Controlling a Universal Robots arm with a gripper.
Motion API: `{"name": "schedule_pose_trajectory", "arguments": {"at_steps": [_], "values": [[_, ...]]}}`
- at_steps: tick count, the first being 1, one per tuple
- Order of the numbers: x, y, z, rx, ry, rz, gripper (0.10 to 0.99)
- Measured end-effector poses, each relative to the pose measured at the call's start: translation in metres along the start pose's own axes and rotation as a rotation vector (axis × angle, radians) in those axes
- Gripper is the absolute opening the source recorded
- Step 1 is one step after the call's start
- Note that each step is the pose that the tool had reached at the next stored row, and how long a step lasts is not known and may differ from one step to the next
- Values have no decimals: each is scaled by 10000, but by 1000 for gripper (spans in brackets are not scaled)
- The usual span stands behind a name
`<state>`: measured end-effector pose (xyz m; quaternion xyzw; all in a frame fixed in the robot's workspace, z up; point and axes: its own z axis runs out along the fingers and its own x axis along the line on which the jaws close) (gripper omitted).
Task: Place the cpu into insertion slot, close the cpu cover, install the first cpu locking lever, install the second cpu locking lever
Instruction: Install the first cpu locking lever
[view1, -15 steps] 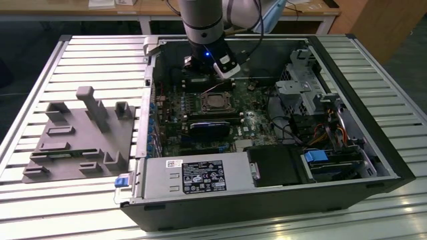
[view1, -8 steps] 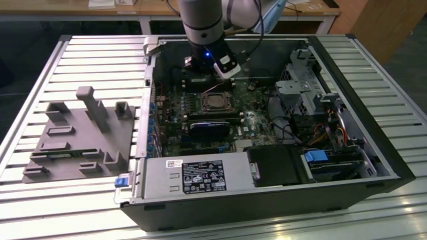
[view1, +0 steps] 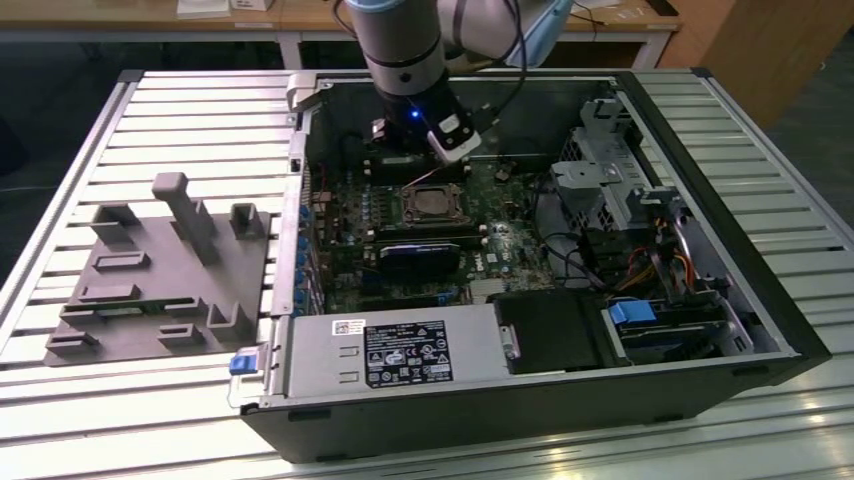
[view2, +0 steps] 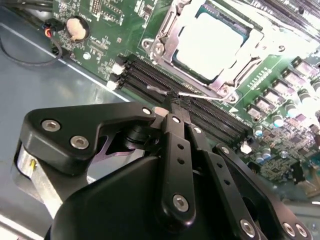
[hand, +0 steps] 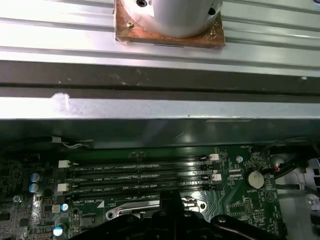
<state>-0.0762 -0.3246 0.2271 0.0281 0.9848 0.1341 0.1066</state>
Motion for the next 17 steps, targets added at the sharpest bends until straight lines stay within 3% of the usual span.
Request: {"name": "schedule_pose_trajectory", "arguments": {"at_steps": [4,8,10,13,17], "values": [[10,1,45,160,-12,-13,102],[20,44,82,199,-15,-21,102],[25,66,105,267,-20,-38,102],[33,79,136,381,-77,-78,102],[41,91,173,418,-103,-92,102]]}}
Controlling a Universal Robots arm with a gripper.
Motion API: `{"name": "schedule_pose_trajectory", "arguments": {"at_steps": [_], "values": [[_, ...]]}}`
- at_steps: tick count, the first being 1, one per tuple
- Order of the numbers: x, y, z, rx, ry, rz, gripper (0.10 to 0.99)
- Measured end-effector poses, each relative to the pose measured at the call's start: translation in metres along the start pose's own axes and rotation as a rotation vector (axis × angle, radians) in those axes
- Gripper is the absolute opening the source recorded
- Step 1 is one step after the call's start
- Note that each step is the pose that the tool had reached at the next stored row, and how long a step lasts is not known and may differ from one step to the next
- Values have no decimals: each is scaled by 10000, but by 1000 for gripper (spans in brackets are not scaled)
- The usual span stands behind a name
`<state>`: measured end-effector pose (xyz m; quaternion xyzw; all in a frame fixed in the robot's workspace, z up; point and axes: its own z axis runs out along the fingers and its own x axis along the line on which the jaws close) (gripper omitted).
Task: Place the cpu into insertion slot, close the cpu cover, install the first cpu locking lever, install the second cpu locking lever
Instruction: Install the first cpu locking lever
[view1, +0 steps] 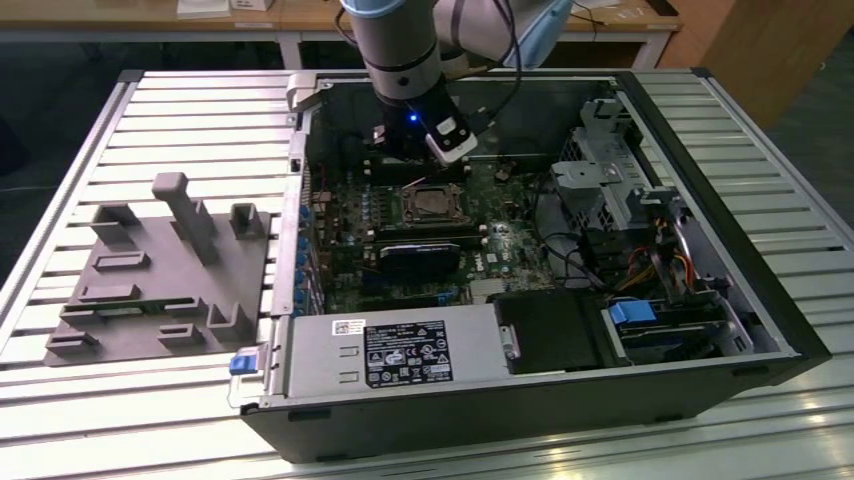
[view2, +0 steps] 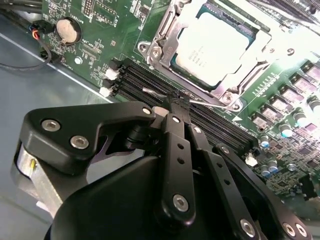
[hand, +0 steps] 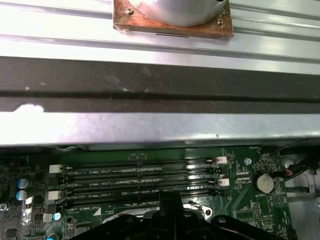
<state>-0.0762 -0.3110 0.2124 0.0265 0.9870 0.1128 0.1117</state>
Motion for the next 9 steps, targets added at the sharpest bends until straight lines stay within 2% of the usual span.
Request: {"name": "schedule_pose_trajectory", "arguments": {"at_steps": [5,9], "values": [[4,10,33,104,-8,-14,102],[2,6,52,254,-53,132,102]]}}
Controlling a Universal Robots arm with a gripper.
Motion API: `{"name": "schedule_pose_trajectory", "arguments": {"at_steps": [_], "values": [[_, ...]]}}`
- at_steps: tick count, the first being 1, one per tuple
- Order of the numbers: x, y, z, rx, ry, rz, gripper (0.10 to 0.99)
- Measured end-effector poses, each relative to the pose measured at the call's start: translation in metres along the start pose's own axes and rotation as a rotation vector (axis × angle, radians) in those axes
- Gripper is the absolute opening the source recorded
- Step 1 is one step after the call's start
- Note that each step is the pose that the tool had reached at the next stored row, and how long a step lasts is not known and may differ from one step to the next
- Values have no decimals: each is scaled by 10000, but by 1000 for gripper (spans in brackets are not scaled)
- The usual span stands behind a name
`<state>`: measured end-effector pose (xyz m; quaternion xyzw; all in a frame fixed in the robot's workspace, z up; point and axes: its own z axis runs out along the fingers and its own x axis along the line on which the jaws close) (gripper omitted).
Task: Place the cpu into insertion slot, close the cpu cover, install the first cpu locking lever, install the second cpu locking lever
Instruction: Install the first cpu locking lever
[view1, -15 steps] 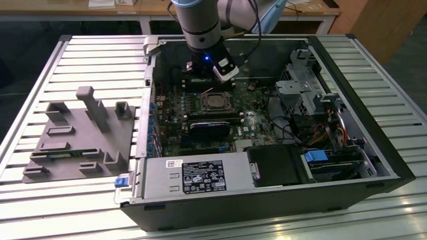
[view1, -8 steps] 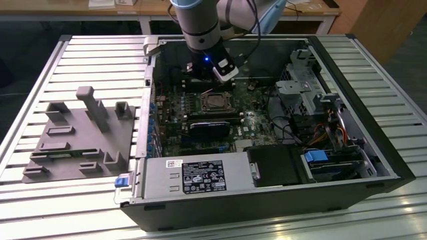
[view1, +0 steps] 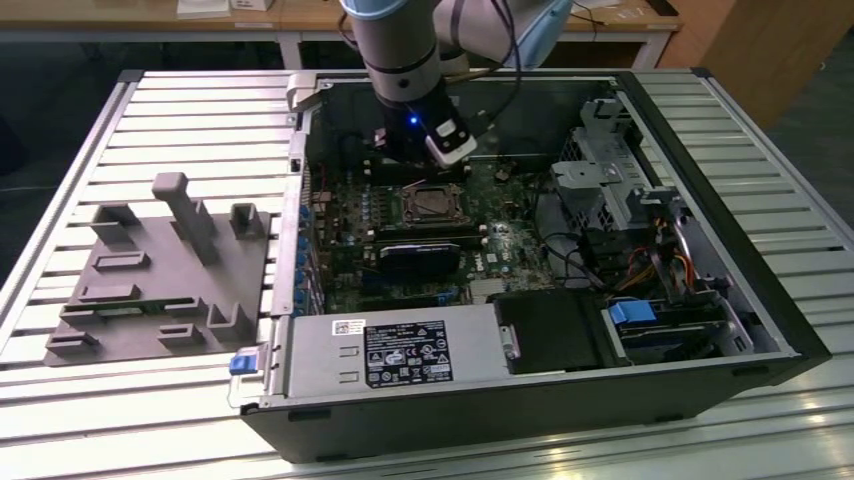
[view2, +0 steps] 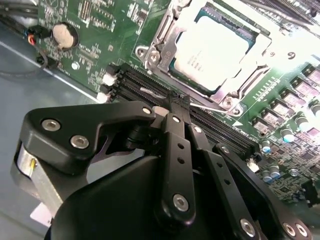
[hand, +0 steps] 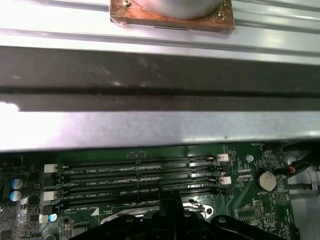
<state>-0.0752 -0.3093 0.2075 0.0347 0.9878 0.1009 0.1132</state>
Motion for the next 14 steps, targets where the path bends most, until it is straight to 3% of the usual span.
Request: {"name": "schedule_pose_trajectory", "arguments": {"at_steps": [14], "values": [[-38,67,63,364,-199,839,102]]}}
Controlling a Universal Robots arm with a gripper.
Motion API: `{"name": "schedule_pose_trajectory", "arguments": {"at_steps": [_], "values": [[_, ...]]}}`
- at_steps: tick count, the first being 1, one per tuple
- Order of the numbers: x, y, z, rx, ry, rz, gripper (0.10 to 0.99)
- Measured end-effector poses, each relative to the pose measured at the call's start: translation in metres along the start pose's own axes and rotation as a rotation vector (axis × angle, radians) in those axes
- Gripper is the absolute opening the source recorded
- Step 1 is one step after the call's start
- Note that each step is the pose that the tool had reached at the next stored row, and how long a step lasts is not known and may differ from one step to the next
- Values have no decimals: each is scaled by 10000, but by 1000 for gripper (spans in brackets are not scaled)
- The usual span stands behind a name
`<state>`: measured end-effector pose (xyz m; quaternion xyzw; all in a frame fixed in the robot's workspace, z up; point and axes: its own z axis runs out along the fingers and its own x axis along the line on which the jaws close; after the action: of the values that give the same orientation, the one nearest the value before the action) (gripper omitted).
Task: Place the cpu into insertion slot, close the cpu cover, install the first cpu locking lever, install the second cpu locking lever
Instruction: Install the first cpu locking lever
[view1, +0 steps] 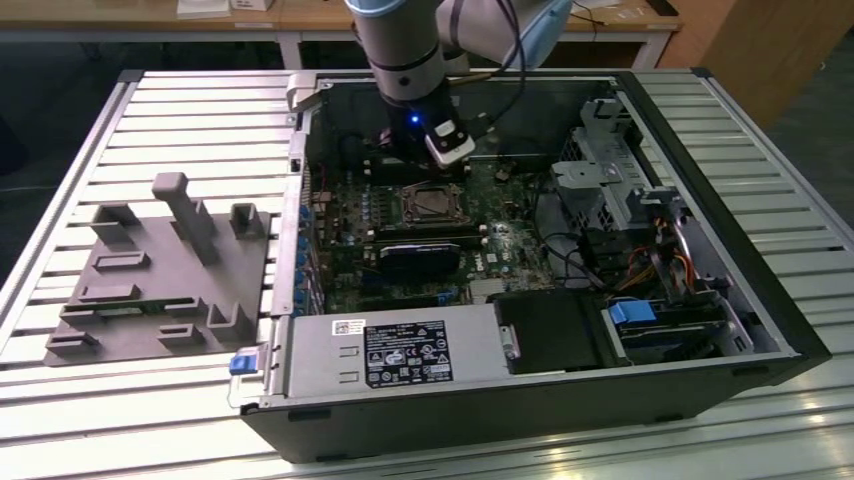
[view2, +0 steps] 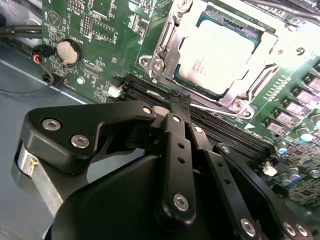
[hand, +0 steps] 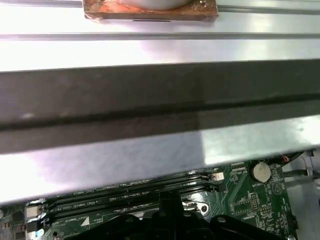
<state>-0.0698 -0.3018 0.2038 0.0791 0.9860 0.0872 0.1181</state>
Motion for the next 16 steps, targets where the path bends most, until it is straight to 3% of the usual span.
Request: {"name": "schedule_pose_trajectory", "arguments": {"at_steps": [8,16], "values": [[10,72,23,161,-77,300,102],[15,69,48,364,-183,747,102]]}}
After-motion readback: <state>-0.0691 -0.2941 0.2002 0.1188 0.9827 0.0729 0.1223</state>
